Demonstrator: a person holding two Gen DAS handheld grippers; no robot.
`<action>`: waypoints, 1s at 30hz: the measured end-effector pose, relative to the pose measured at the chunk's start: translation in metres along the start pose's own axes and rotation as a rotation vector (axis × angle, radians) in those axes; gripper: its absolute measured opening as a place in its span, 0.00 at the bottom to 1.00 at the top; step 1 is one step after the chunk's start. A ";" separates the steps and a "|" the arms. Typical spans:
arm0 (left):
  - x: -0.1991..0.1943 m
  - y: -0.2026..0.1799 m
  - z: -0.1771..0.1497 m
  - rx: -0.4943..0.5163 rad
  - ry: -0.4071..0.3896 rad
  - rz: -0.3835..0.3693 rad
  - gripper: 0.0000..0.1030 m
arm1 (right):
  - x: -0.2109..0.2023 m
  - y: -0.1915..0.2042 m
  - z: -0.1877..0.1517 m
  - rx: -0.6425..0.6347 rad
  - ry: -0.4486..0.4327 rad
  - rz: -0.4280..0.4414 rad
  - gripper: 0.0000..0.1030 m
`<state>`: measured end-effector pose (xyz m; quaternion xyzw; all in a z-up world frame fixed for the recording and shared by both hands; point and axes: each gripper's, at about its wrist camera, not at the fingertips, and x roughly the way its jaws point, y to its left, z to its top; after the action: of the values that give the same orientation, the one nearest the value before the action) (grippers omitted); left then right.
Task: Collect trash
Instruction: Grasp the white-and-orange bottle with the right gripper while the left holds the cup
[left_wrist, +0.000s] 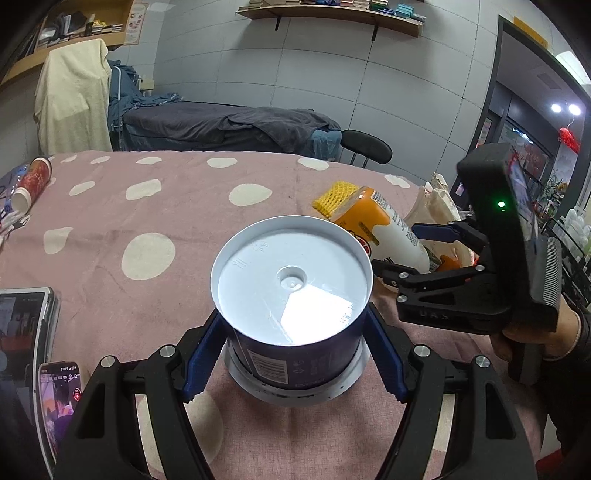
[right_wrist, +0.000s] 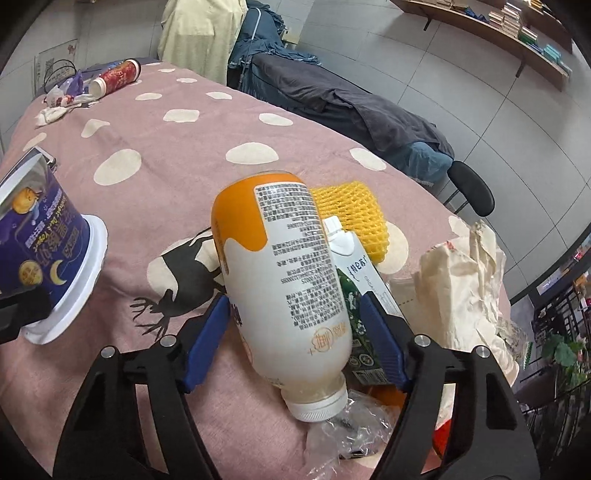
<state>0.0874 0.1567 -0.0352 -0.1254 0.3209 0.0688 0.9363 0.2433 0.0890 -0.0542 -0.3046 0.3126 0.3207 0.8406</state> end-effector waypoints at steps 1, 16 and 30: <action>0.000 0.000 -0.001 0.001 0.001 -0.003 0.69 | 0.003 0.002 0.000 -0.015 0.002 -0.010 0.65; -0.006 -0.001 -0.005 0.010 -0.018 -0.011 0.69 | -0.031 -0.002 -0.006 0.073 -0.088 0.015 0.63; -0.029 -0.023 -0.007 0.045 -0.063 -0.041 0.69 | -0.118 -0.032 -0.040 0.305 -0.220 0.086 0.63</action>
<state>0.0654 0.1318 -0.0182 -0.1087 0.2902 0.0460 0.9496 0.1824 -0.0002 0.0157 -0.1231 0.2766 0.3365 0.8917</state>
